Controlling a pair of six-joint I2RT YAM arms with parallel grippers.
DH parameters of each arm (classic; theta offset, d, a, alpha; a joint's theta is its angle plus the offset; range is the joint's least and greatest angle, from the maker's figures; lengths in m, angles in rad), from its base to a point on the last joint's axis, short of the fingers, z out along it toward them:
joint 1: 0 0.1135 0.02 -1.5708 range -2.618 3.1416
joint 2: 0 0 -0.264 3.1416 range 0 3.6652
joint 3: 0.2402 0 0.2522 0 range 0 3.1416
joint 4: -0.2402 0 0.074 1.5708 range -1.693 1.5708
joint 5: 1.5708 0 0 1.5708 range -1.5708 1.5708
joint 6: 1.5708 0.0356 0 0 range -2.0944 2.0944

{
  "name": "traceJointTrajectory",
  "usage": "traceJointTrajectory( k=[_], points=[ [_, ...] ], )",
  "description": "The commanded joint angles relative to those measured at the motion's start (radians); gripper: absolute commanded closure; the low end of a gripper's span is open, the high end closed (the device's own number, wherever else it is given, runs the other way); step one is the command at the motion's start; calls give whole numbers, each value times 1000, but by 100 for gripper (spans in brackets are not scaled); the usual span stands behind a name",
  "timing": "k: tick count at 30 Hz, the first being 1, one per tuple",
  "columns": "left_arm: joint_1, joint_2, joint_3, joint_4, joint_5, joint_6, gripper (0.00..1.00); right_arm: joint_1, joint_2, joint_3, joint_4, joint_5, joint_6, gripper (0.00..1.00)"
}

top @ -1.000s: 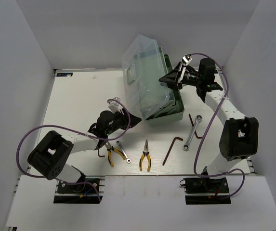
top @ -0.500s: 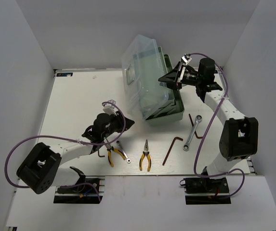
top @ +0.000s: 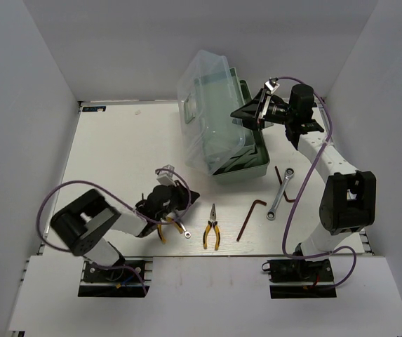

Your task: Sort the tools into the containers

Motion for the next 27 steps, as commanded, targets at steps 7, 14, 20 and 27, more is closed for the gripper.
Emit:
traceJointTrajectory(
  k=[7, 14, 20, 27],
  points=[
    [-92, 397, 22, 740, -253, -204, 100, 1, -21, 13, 153, -35, 73, 48],
    [-103, 511, 151, 815, -296, -213, 100, 2, -24, -1, 181, -47, 106, 48],
    [-103, 568, 219, 816, -287, -233, 100, 4, -21, 16, 207, -56, 131, 50],
    [-103, 577, 214, 837, -277, -233, 100, 2, -16, 50, 247, -66, 174, 50]
  ],
)
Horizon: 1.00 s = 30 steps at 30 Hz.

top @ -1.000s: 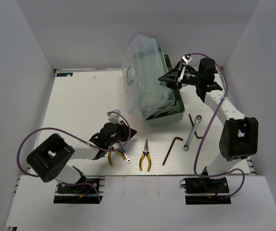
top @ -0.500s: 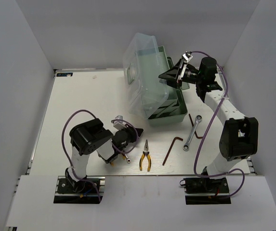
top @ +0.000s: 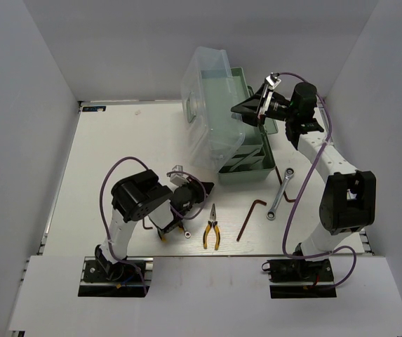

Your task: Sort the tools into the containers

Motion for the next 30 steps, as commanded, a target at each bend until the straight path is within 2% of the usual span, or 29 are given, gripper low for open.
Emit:
traceJointTrajectory(
  k=[1, 7, 13, 25, 30],
  points=[
    [-5, -10, -2, 322, -7, -3, 100, 5, -15, 53, 99, -37, 47, 50],
    [-5, -21, -50, 345, 11, -3, 100, 10, -3, 86, 132, -41, 82, 47],
    [-5, -72, -68, 285, -7, 7, 100, 28, -6, 102, 93, -49, 44, 47],
    [13, -46, 131, 219, -7, 74, 100, 56, -6, 137, -23, -46, -44, 46],
    [3, -21, 154, 219, -7, 83, 100, 80, 2, 162, -66, -43, -68, 46]
  ],
)
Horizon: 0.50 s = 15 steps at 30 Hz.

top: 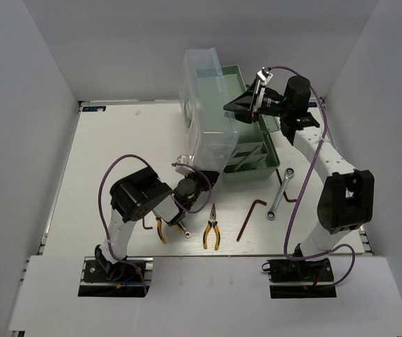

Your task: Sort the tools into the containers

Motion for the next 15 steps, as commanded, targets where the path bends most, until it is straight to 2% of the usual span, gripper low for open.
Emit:
traceJointTrajectory(
  k=[1, 6, 15],
  points=[
    [-8, -9, 23, 209, -2, 23, 100, 32, -15, 80, 4, -36, -31, 46],
    [-8, 1, -23, 264, -11, 23, 100, 58, -5, 95, -36, -28, -65, 46],
    [-8, -99, -283, 360, -82, 4, 100, 116, -5, 141, -235, 5, -235, 46]
  ],
)
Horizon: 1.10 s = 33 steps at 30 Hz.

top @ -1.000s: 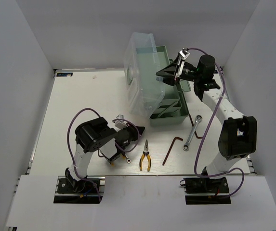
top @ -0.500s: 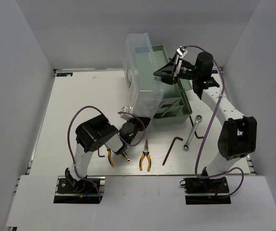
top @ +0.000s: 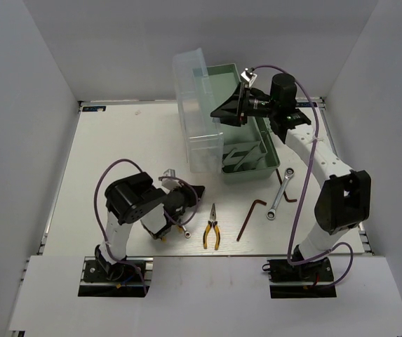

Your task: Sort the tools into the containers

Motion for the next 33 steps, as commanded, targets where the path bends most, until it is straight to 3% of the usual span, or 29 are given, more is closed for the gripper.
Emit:
traceJointTrajectory(
  k=[1, 6, 14, 20, 21, 23, 24, 26, 29, 32, 33],
  points=[
    [-5, -87, -85, 340, -60, 3, 100, 22, -12, 76, -95, -11, -114, 46],
    [6, -143, -128, 316, -60, 3, 100, 20, -28, 105, -254, 27, -246, 39],
    [15, -205, -114, 257, -60, 25, 100, 10, -100, 138, -431, 136, -485, 39],
    [15, -258, -114, 219, -60, 37, 100, -9, -210, 125, -572, 355, -681, 41],
    [15, -258, -137, 219, -60, 37, 100, -12, -221, 122, -603, 494, -741, 41],
    [15, -298, -158, 231, -83, 37, 100, -9, -272, 72, -628, 595, -795, 41],
    [15, -315, -180, 231, -92, 37, 100, -15, -284, 43, -631, 742, -833, 42],
    [15, -399, -226, 213, -132, 23, 100, -23, -330, -12, -619, 825, -885, 42],
    [15, -543, -284, 72, -207, -4, 100, -36, -388, -133, -591, 974, -954, 42],
    [15, -847, -295, -330, -293, -67, 98, -50, -420, -175, -582, 997, -991, 42],
    [15, -923, -271, -582, -307, -78, 96, -56, -423, -203, -586, 1030, -997, 42]
  ],
)
